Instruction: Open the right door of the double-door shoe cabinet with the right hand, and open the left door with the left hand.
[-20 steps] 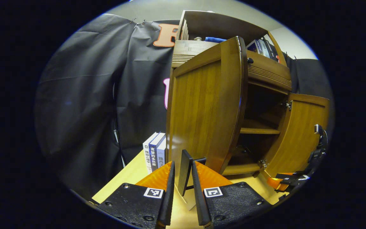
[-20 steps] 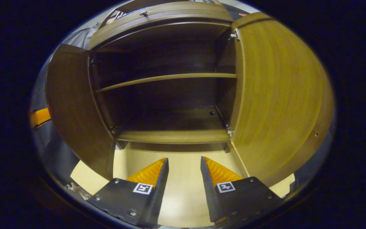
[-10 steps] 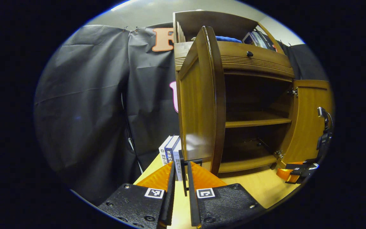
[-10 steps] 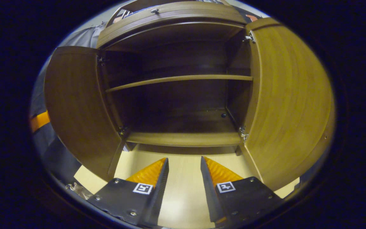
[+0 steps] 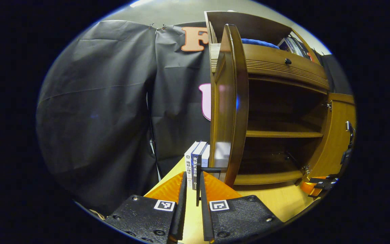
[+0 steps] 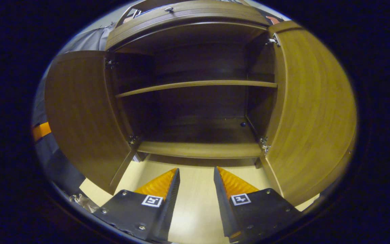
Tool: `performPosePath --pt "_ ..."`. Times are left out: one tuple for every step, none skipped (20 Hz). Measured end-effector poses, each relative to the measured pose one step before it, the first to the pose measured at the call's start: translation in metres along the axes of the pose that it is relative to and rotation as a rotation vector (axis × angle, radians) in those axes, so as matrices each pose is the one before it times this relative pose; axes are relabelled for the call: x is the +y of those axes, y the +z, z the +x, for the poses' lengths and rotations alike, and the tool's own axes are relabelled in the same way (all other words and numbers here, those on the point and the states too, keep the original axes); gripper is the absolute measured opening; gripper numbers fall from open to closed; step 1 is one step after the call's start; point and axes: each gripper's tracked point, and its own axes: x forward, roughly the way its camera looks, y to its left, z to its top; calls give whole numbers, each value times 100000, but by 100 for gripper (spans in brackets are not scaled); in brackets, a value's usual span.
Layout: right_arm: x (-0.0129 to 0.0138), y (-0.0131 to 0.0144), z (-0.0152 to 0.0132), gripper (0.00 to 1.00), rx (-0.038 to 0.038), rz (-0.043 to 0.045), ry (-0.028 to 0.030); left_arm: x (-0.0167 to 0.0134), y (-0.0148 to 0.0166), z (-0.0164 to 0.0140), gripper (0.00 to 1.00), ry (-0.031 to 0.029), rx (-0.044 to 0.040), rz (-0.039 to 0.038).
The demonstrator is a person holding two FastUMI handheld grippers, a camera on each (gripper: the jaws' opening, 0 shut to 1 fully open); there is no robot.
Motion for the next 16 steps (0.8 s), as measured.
performPosePath --pt "128 -59 62 59 179 -82 317 31 1 -51 23 133 -252 -83" --pt "72 13 102 59 328 -90 436 117 91 -29 23 544 -136 -370" --pt "14 -135 44 59 312 -334 307 -2 25 -105 23 728 -172 -293" --pt "16 36 147 59 195 -294 378 188 126 -70 23 1225 -351 178" --pt "81 -13 213 59 76 -219 478 238 -25 -25 23 1555 -202 330" --pt "75 54 185 59 31 -216 592 289 -10 -83 23 1469 127 -4" --pt "228 -51 125 59 52 -177 645 351 14 -111 23 1508 274 -630" --pt "160 70 167 59 117 -59 706 917 -270 -216 23 1510 560 -1033" --pt "302 -28 73 59 -103 19 675 825 -451 -375 23 1492 634 -1166" --pt "219 76 103 59 -75 -42 560 658 -217 -296 23 1697 698 -1113" --pt "223 95 -39 59 -220 -297 519 526 -265 -254 23 1904 475 -1267" --pt "203 162 14 59 -476 -514 594 461 159 -276 23 1307 -202 -1786" --pt "249 94 -124 59 -369 -728 471 -246 129 -289 23 -1319 -653 -2965" --pt "53 65 -120 59 -105 -775 359 -389 142 -114 23 -341 -80 -2162" --pt "1 -93 -196 59 69 -816 342 -432 -206 156 23 -635 138 -208" --pt "75 98 -211 59 235 -929 241 -475 2 -35 23 -590 -44 889"
